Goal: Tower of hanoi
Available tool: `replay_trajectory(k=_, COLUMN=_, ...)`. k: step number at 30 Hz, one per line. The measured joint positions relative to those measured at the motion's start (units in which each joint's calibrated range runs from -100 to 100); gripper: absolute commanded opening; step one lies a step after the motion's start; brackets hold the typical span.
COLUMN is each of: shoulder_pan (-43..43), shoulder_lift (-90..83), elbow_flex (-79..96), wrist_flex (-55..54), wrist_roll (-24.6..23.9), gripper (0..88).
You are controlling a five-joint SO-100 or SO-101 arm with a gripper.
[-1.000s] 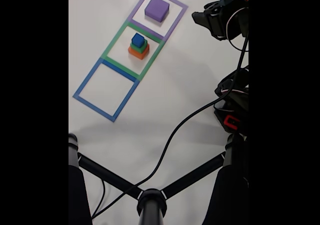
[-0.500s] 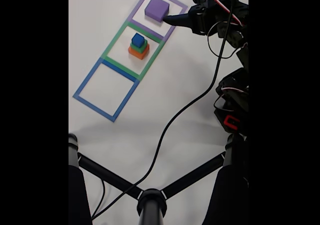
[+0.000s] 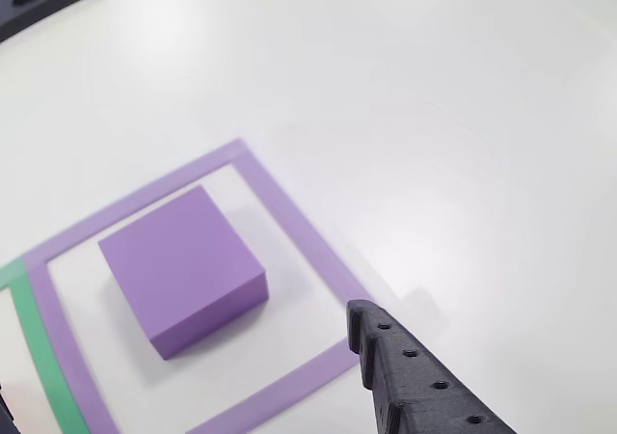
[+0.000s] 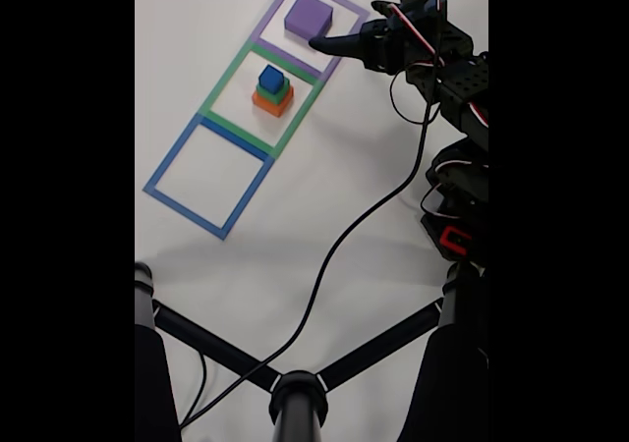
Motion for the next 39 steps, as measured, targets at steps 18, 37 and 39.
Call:
replay_trajectory(k=18, shoulder_pan=-1.9, shoulder_lift=35.9, elbow_flex=-5.0, wrist_flex=-33.2, wrist_roll=-0.2, gripper=46.2)
replay_trajectory(k=37, shoulder_pan=-2.9, shoulder_lift=57.7, elbow_flex=-18.4, wrist_flex=-45.1, wrist_roll=-0.2, gripper=46.1)
replay_trajectory(k=39, shoulder_pan=-2.9, shoulder_lift=58.6, elbow_flex=-19.0, wrist_flex=-45.8, wrist_roll=-0.2, gripper=46.0)
